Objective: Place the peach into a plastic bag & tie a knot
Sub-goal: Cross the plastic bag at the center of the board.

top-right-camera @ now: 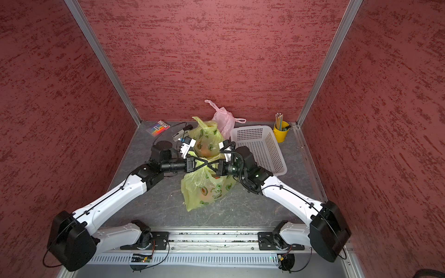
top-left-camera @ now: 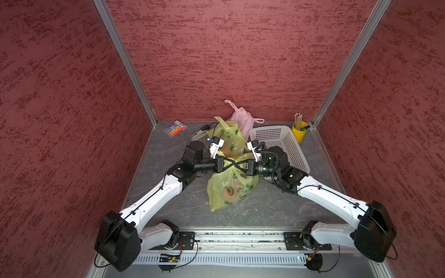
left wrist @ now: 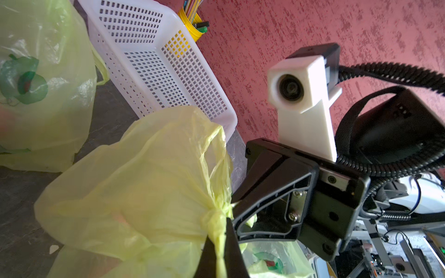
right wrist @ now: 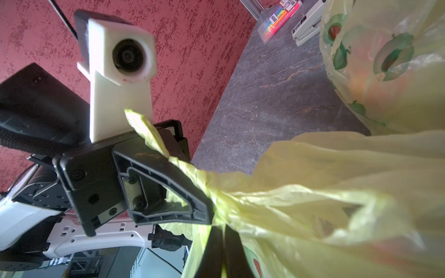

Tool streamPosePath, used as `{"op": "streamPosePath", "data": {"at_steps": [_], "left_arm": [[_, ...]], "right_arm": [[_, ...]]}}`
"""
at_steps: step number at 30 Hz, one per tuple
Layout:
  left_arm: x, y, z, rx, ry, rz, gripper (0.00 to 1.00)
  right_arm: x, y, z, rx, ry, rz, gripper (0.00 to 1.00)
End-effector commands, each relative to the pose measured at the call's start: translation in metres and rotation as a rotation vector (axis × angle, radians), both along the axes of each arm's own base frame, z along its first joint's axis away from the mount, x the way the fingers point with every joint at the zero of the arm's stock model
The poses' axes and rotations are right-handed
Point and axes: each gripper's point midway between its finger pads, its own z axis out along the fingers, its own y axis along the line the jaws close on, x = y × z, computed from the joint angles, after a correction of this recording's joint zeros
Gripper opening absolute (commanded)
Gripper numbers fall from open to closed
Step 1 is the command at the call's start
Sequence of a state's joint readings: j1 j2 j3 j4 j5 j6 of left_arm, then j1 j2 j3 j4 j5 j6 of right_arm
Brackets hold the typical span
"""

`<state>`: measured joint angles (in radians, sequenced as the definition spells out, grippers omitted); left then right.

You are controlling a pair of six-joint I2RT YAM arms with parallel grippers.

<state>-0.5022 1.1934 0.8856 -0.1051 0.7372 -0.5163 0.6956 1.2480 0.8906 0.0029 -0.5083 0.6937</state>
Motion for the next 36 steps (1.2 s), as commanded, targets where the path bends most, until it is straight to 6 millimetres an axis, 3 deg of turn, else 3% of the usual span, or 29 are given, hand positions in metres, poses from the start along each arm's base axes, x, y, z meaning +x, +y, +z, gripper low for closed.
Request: {"op": "streamPosePath", "data": {"at_steps": [1, 6, 11, 13, 18, 23, 28, 33, 36], "left_arm": [[-0.008, -0.007, 0.027, -0.053, -0.089, -0.127, 0.00], [-0.023, -0.004, 0.061, -0.180, -0.094, -0.349, 0.00], [-0.037, -0.001, 0.080, -0.191, -0.072, -0.469, 0.00], [-0.041, -0.001, 0.083, -0.194, -0.059, -0.497, 0.00], [-0.051, -0.001, 0.088, -0.218, -0.049, -0.544, 0.00], [-0.056, 0.001, 0.095, -0.234, -0.054, -0.567, 0.00], [-0.061, 0.001, 0.100, -0.250, -0.057, -0.595, 0.00], [-0.063, 0.002, 0.100, -0.259, -0.051, -0.610, 0.00], [-0.065, 0.003, 0.103, -0.264, -0.052, -0.620, 0.00]], "right_arm": [[-0.007, -0.011, 0.028, -0.063, -0.115, 0.027, 0.20], [-0.017, -0.028, 0.080, -0.130, -0.284, 0.058, 0.54], [-0.025, -0.034, 0.118, -0.134, -0.423, 0.090, 0.74], [-0.031, -0.027, 0.126, -0.105, -0.464, 0.152, 0.77], [-0.044, 0.003, 0.123, -0.019, -0.461, 0.371, 0.77], [-0.055, 0.016, 0.113, 0.044, -0.422, 0.513, 0.73], [-0.063, 0.017, 0.097, 0.054, -0.367, 0.573, 0.57], [-0.077, 0.009, 0.095, 0.080, -0.362, 0.590, 0.42], [-0.081, 0.007, 0.092, 0.082, -0.348, 0.591, 0.38]]}}
